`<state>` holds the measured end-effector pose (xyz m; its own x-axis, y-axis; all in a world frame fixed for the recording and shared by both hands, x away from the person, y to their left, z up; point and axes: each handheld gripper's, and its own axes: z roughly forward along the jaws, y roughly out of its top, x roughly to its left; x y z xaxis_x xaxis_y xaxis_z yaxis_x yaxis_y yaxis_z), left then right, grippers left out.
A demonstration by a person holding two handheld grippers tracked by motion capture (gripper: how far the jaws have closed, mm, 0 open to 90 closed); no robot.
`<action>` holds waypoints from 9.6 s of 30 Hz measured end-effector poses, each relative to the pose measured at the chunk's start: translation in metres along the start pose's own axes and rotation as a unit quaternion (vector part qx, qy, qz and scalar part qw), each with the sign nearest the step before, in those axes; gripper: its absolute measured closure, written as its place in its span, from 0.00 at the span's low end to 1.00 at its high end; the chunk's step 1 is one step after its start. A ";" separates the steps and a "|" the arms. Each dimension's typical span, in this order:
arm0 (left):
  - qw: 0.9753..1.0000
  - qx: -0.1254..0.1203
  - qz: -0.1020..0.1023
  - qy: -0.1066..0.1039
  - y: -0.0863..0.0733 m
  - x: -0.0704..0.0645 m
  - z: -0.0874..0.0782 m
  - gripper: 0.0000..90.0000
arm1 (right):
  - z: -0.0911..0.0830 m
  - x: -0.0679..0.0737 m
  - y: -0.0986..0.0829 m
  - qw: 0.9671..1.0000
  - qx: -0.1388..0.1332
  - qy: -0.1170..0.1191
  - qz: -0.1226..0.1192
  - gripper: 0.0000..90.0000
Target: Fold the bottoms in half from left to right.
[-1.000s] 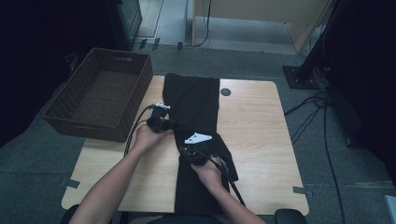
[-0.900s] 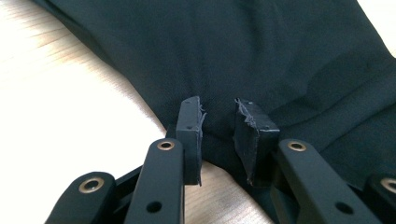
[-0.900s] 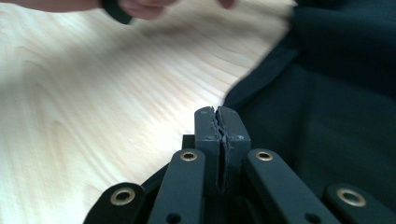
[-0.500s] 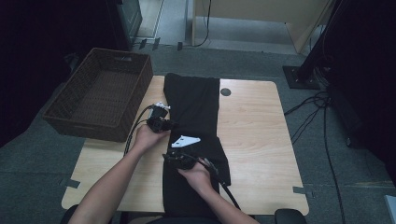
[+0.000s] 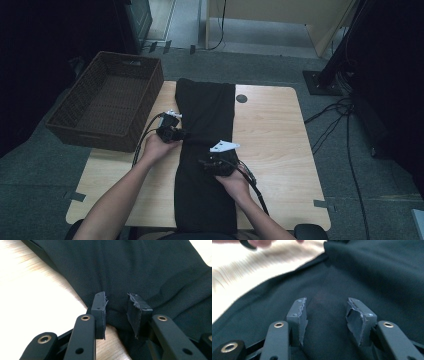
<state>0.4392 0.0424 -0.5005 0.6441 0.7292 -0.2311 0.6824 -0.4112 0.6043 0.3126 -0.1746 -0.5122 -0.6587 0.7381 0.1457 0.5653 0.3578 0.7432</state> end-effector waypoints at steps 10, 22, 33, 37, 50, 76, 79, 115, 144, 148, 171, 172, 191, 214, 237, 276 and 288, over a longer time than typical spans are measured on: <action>1.000 -0.002 0.001 0.001 0.000 0.000 0.000 0.77 | -0.001 0.004 -0.008 1.000 0.004 -0.006 0.002 1.00; 1.000 0.000 0.005 -0.001 0.000 -0.001 0.000 0.74 | -0.020 0.038 0.004 0.998 -0.006 0.058 -0.010 1.00; 1.000 0.006 0.020 0.012 0.001 -0.004 0.000 0.75 | -0.023 0.012 0.015 0.997 -0.042 0.063 0.020 0.76; 1.000 0.007 0.017 0.010 0.000 -0.004 0.000 0.75 | -0.042 -0.001 0.008 0.998 -0.038 0.053 0.017 0.78; 1.000 0.006 0.020 0.014 0.001 -0.005 0.002 0.76 | -0.046 0.025 -0.041 0.997 0.011 0.078 -0.015 0.82; 1.000 -0.009 0.010 0.029 0.010 -0.004 0.010 0.76 | -0.037 0.023 -0.046 1.000 -0.005 0.009 -0.014 0.72; 0.999 -0.006 0.024 0.032 0.009 -0.006 0.010 0.75 | -0.035 0.017 -0.044 1.000 -0.014 -0.003 -0.015 0.70; 0.998 -0.008 0.053 -0.028 -0.001 -0.031 0.014 0.73 | -0.014 0.003 -0.025 0.999 -0.016 -0.032 -0.036 0.66; 0.998 -0.005 0.047 -0.030 0.000 -0.031 0.014 0.73 | -0.014 0.087 -0.031 0.989 0.015 0.142 -0.030 0.96; 0.998 -0.003 0.049 -0.028 0.000 -0.031 0.014 0.73 | -0.013 0.090 -0.032 0.988 0.021 0.150 -0.038 0.90; 0.999 -0.011 0.046 -0.013 -0.006 -0.034 0.010 0.70 | -0.019 -0.066 0.008 0.994 -0.057 -0.068 0.059 0.54; 0.999 -0.011 0.045 -0.013 -0.006 -0.035 0.010 0.69 | -0.017 -0.072 0.011 0.994 -0.056 -0.074 0.065 0.53; 0.999 -0.021 0.038 -0.016 -0.009 -0.033 0.009 0.68 | 0.030 -0.113 0.038 0.985 -0.025 -0.149 0.080 0.50; 0.996 -0.023 -0.071 0.054 0.006 0.026 -0.003 0.46 | 0.030 -0.114 0.036 0.989 -0.034 -0.127 0.074 0.93; 0.998 -0.025 -0.042 -0.028 -0.018 -0.006 -0.028 1.00 | -0.007 -0.095 0.012 0.995 0.001 -0.084 0.054 0.99; 0.998 -0.019 -0.060 -0.001 -0.055 -0.027 -0.062 0.52 | -0.074 -0.016 -0.056 0.998 0.041 -0.012 0.037 0.98; 0.997 -0.016 -0.066 0.038 -0.025 0.009 -0.030 0.49 | -0.074 -0.018 -0.056 0.999 0.038 -0.011 0.034 0.98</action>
<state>0.4174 0.0757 -0.4945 0.5208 0.8152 -0.2533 0.7475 -0.2921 0.5966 0.2557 -0.2505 -0.5081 -0.6072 0.7741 0.1792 0.6453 0.3488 0.6797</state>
